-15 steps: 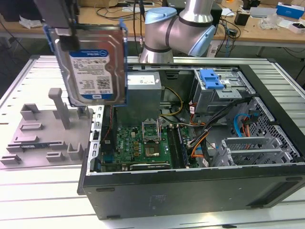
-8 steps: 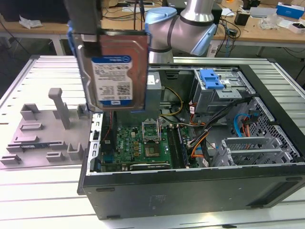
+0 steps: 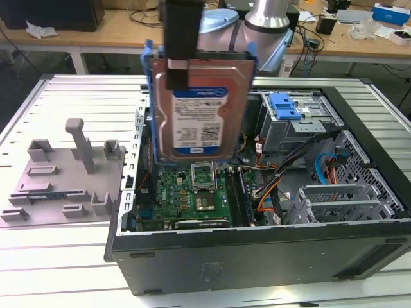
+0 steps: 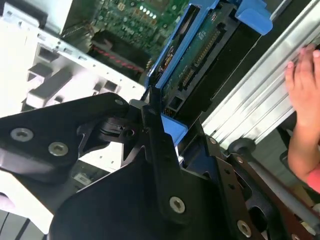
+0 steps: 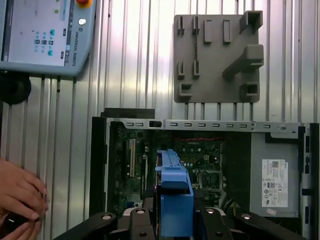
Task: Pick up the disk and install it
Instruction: 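Pick up the disk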
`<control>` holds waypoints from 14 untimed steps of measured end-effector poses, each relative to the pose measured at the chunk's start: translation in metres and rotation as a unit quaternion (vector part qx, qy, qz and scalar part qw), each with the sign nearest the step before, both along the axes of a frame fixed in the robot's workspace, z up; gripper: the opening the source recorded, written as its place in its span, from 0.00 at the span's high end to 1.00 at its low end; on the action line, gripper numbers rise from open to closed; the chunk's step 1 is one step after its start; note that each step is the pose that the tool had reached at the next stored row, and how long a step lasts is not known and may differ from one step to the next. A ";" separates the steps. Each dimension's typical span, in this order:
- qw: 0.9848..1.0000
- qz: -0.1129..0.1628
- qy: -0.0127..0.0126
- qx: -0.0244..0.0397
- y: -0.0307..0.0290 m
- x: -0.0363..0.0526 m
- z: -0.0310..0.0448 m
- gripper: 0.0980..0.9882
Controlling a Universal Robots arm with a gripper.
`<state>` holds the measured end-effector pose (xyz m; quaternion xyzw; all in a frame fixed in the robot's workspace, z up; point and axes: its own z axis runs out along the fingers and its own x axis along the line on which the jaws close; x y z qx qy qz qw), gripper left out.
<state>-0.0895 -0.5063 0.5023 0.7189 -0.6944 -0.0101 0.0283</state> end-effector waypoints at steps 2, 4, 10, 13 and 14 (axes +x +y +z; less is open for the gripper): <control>1.000 0.000 0.000 0.000 -0.0029 0.0102 0.0000 0.70; 1.000 0.000 0.001 0.000 -0.0045 0.0242 0.0000 0.70; 1.000 0.001 0.001 0.000 -0.0050 0.0585 0.0000 0.70; 1.000 0.001 0.002 0.000 -0.0050 0.0761 0.0000 0.70; 1.000 0.000 0.002 0.000 -0.0050 0.0804 -0.0001 0.70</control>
